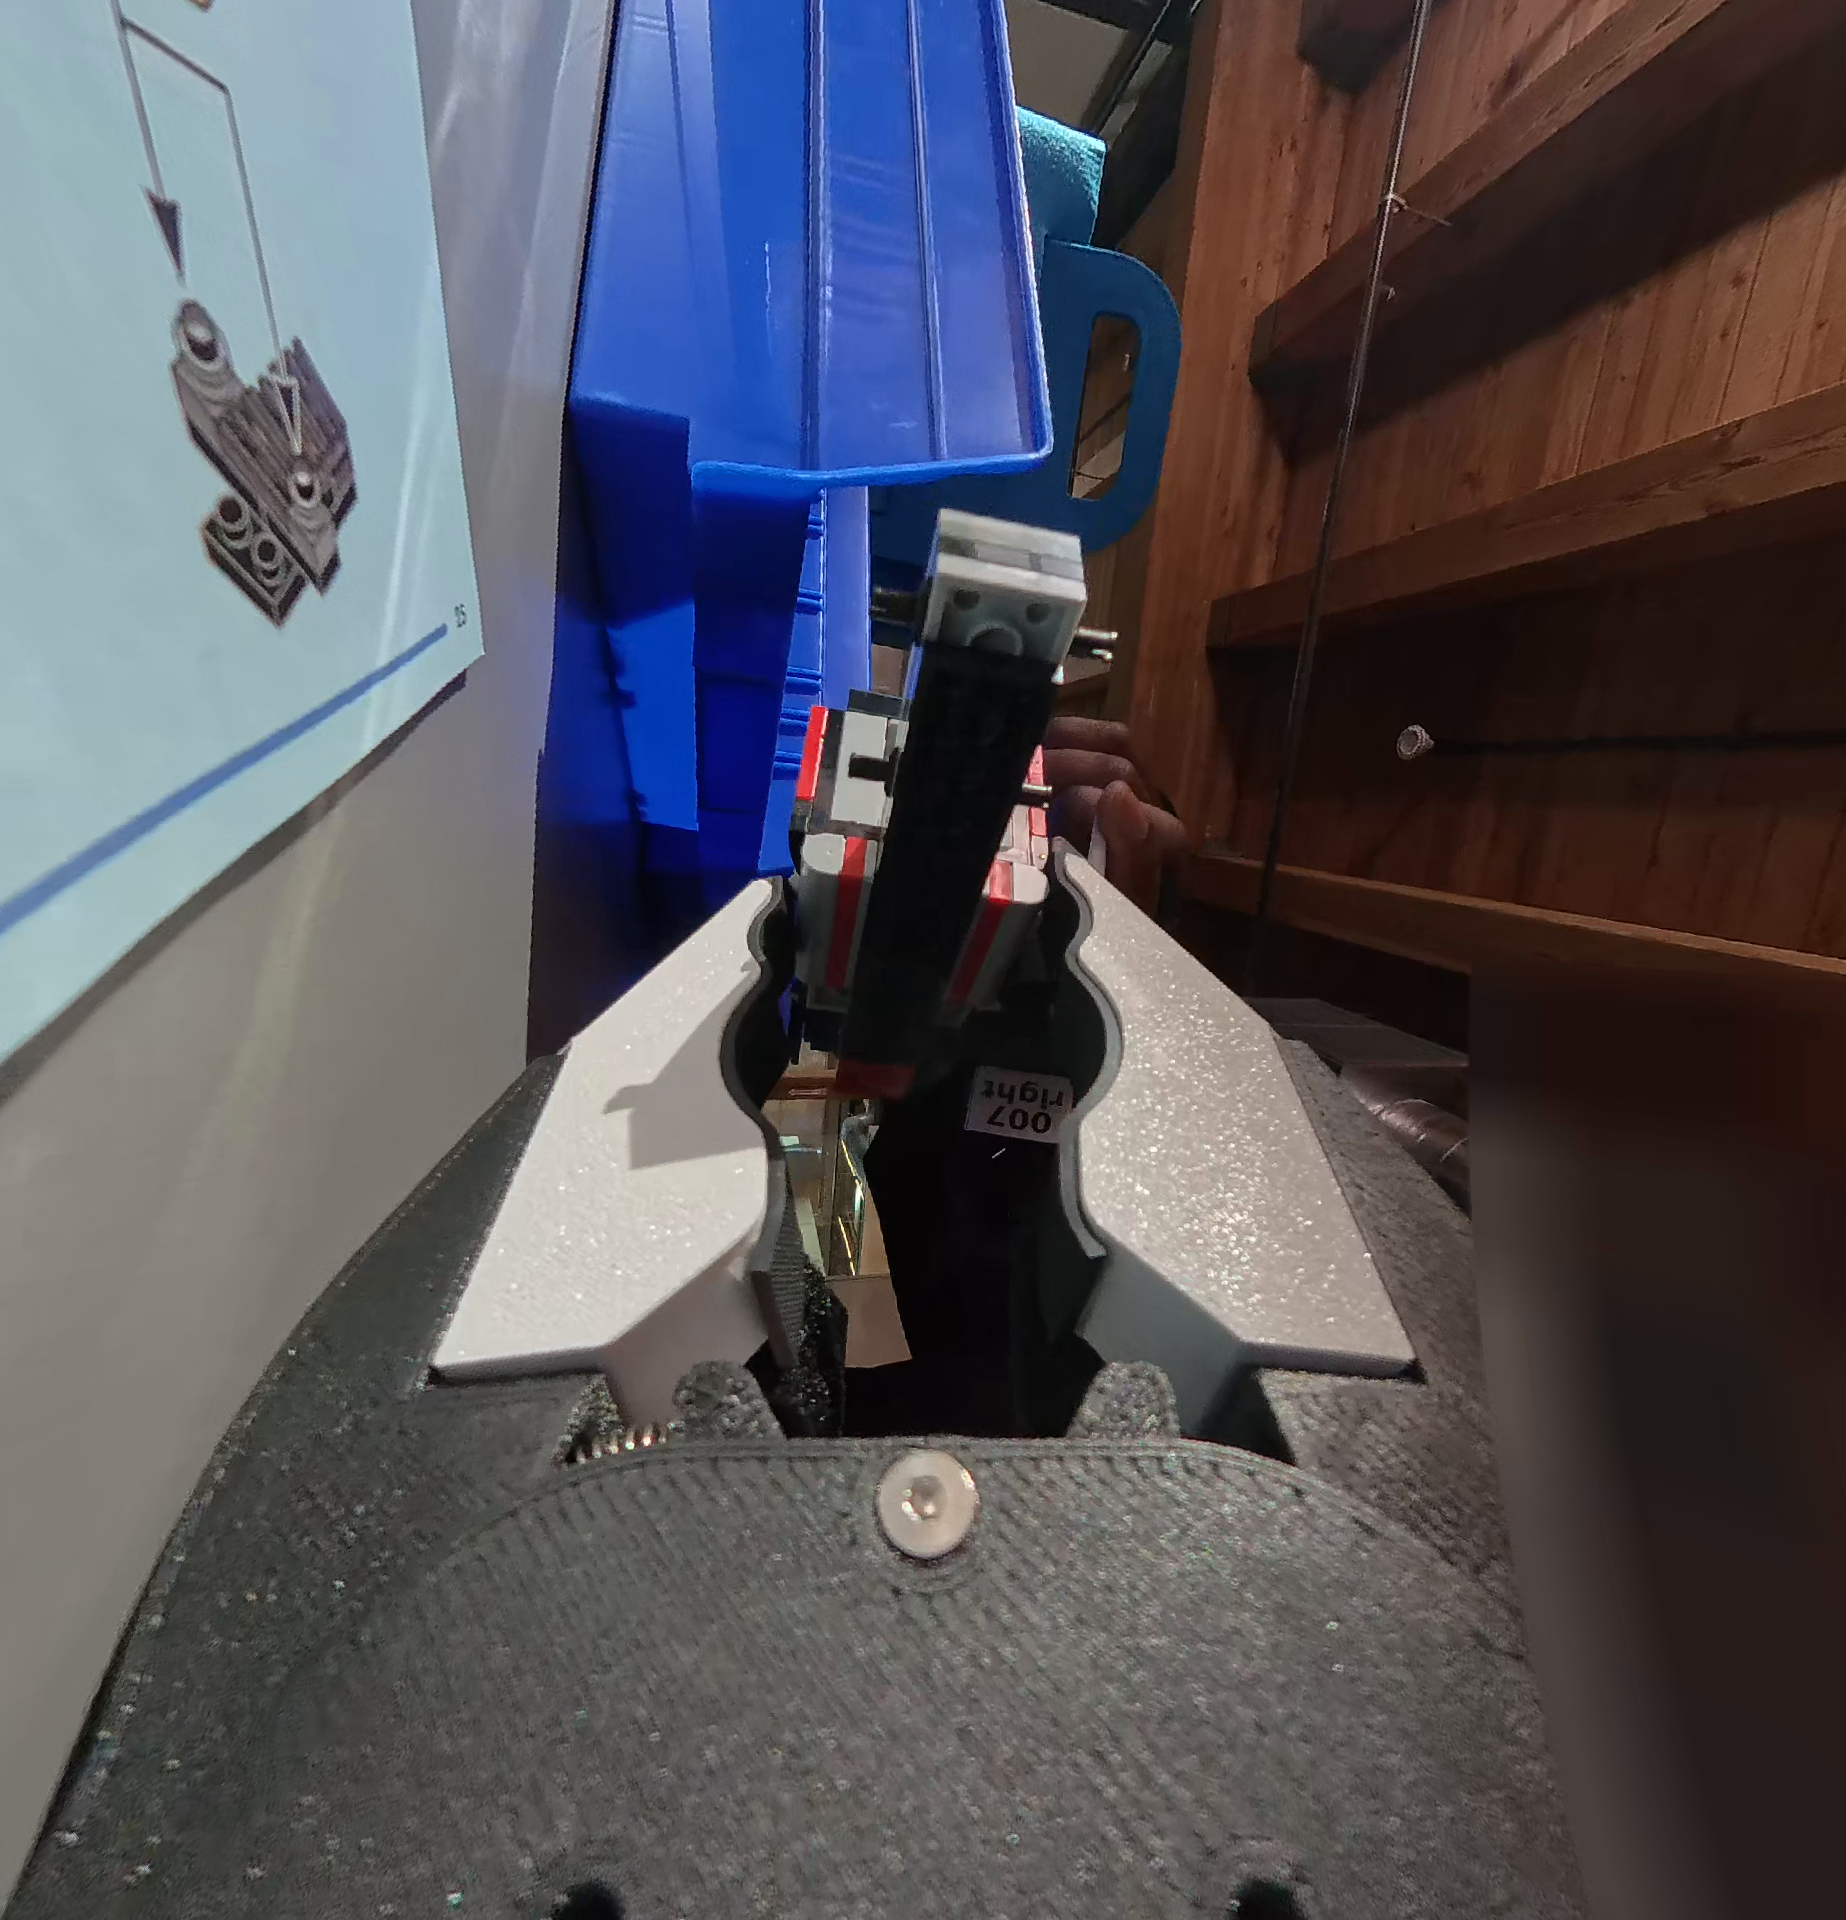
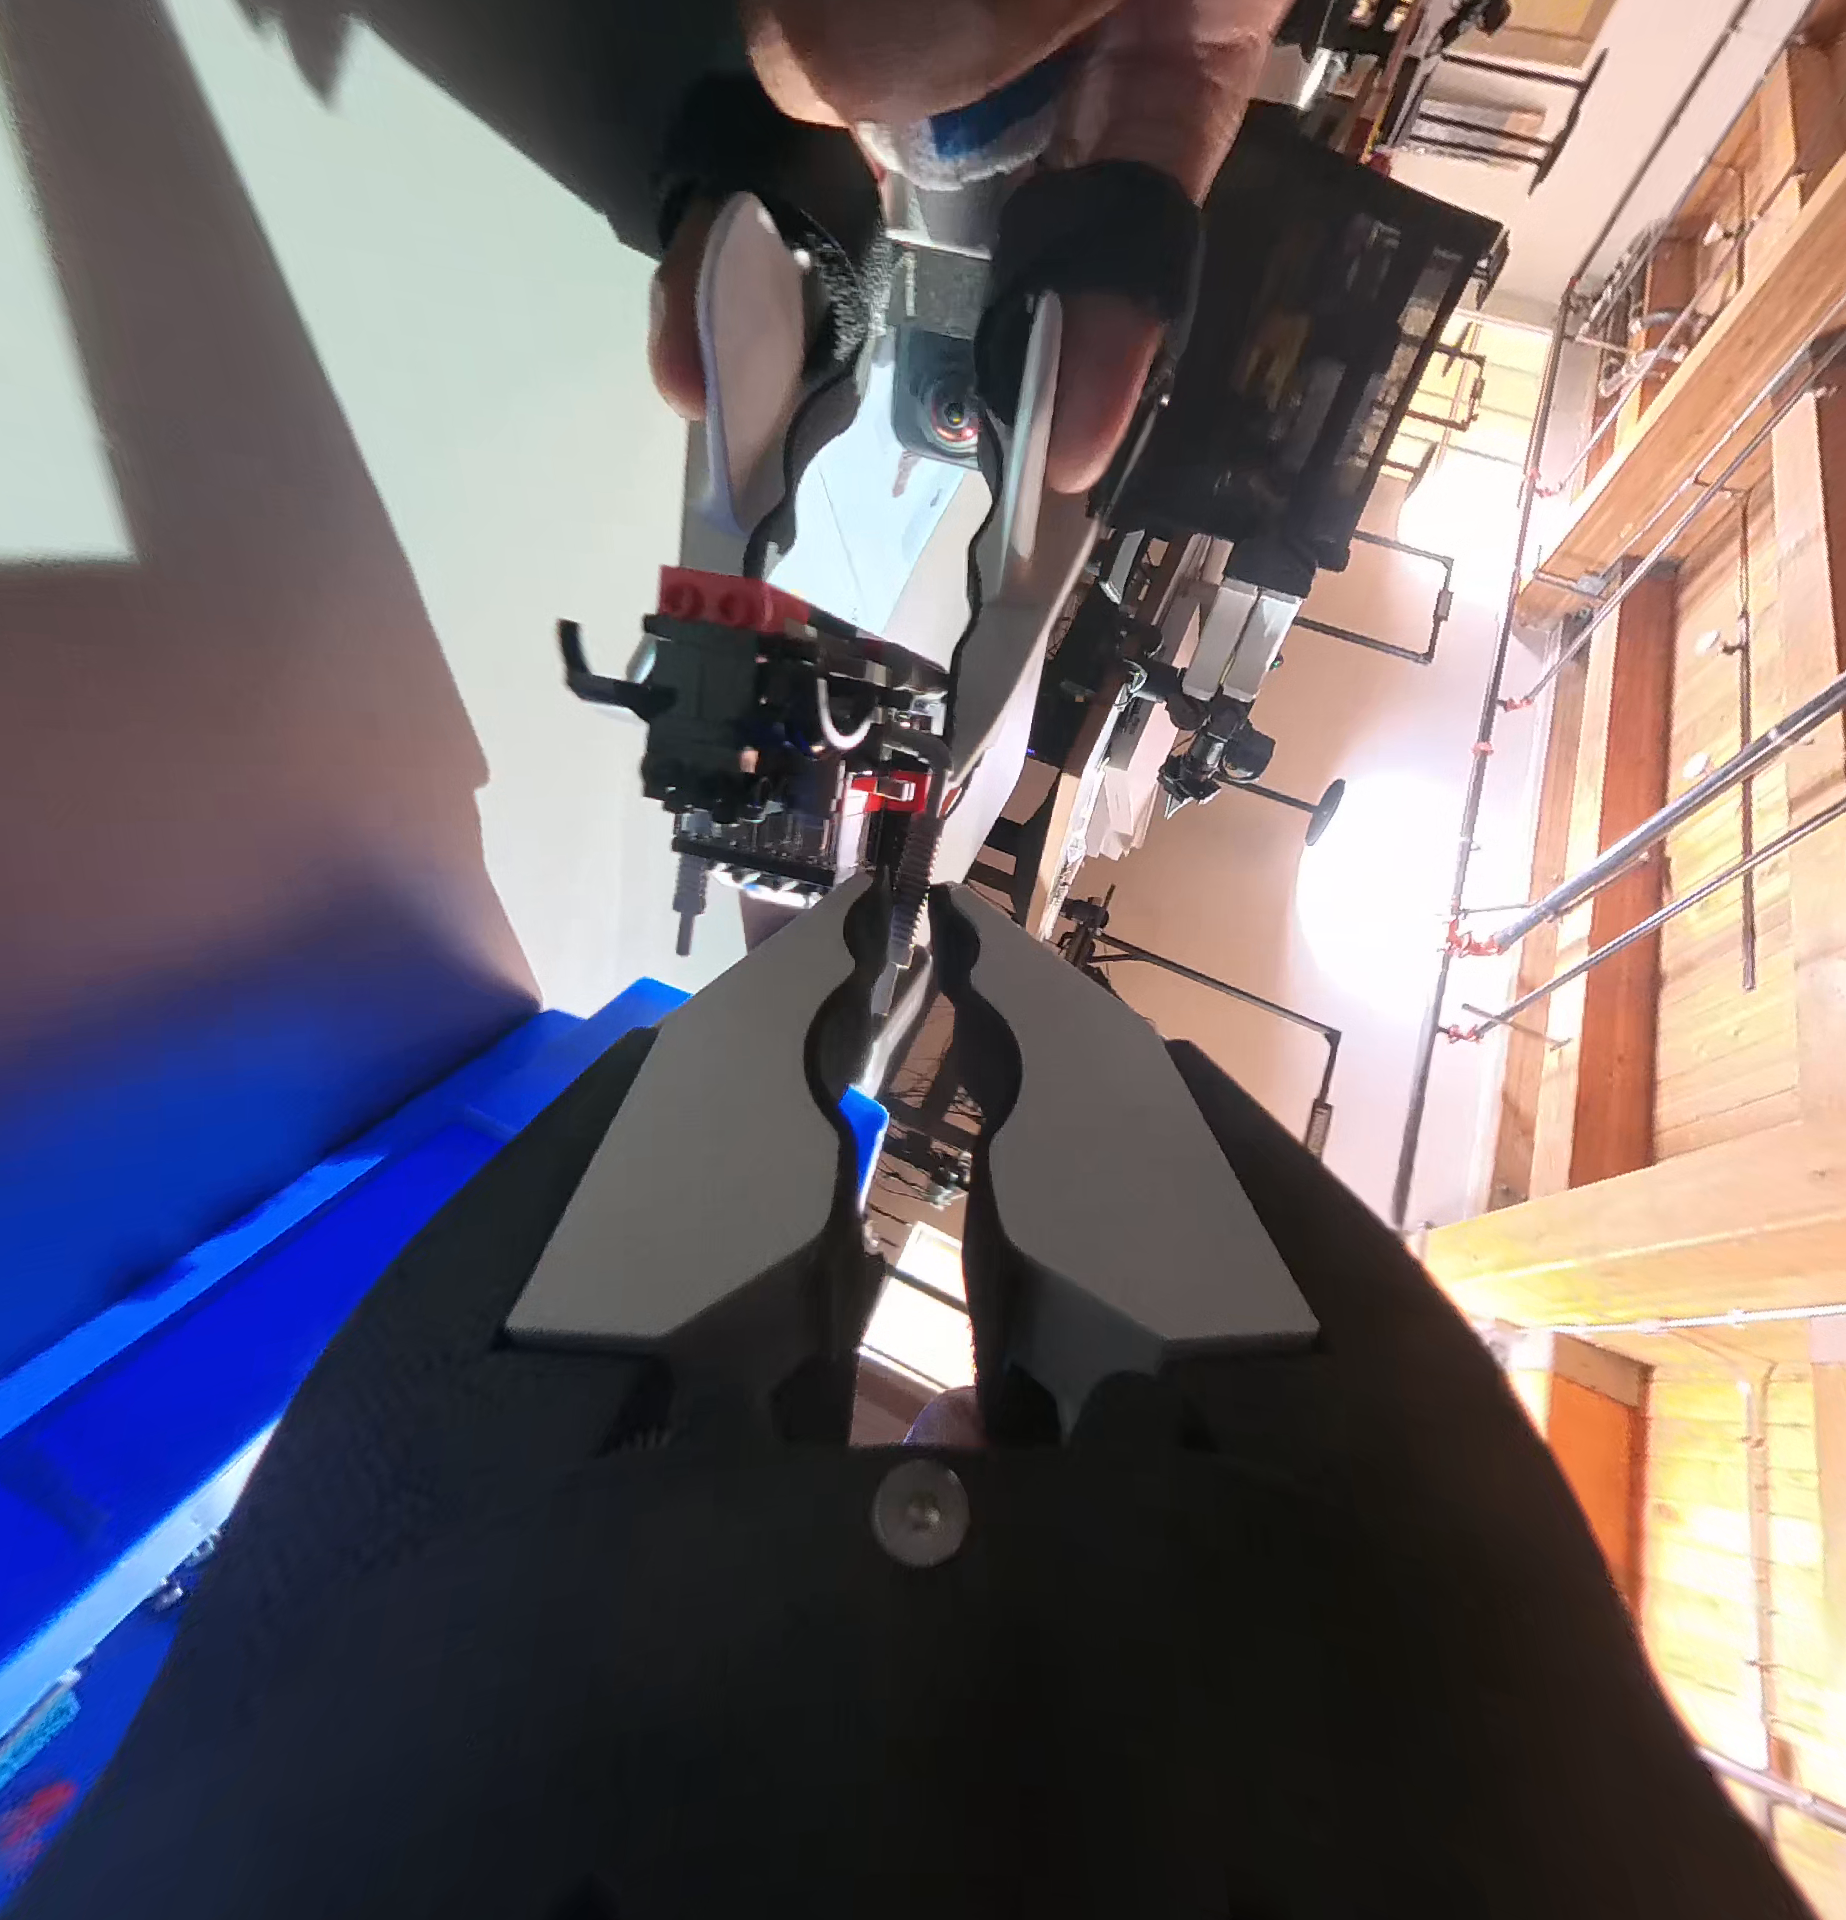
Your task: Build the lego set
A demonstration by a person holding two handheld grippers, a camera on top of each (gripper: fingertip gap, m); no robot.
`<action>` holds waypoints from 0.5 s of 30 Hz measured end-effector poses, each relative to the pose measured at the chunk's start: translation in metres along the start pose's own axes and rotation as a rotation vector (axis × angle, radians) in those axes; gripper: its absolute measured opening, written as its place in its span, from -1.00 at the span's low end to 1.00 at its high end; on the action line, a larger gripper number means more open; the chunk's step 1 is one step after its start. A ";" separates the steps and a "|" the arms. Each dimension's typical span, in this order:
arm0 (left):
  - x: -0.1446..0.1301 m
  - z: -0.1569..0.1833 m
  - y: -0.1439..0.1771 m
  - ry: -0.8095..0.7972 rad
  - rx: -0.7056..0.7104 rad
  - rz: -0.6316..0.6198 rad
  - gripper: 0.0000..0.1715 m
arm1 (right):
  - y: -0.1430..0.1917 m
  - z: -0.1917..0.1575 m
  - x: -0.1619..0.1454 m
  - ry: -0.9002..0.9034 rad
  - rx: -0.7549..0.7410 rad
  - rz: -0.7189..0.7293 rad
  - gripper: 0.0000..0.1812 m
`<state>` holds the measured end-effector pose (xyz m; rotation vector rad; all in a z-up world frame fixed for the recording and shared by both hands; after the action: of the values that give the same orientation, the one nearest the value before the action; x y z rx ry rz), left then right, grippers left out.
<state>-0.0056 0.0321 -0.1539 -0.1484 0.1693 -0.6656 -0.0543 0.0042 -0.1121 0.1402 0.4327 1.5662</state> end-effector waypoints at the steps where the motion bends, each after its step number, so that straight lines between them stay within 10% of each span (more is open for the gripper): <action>1: -0.001 0.000 0.000 0.003 -0.003 -0.001 -0.42 | 0.000 0.001 0.000 -0.015 -0.003 0.003 -0.91; 15: -0.001 0.000 -0.001 0.010 -0.014 -0.001 -0.42 | -0.006 0.001 -0.008 -0.106 0.041 0.029 -0.90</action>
<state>-0.0071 0.0315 -0.1535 -0.1586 0.1837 -0.6664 -0.0480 -0.0031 -0.1114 0.2611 0.3816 1.5709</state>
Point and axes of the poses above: each gripper's, where its closed fingertips meet, y back along the fingers, x out of its top, z = x × y across the jaws, the point moved 3 cm from there along y, back along the fingers, and after that the axes turned 3 degrees about -y, right-handed, at the moved point
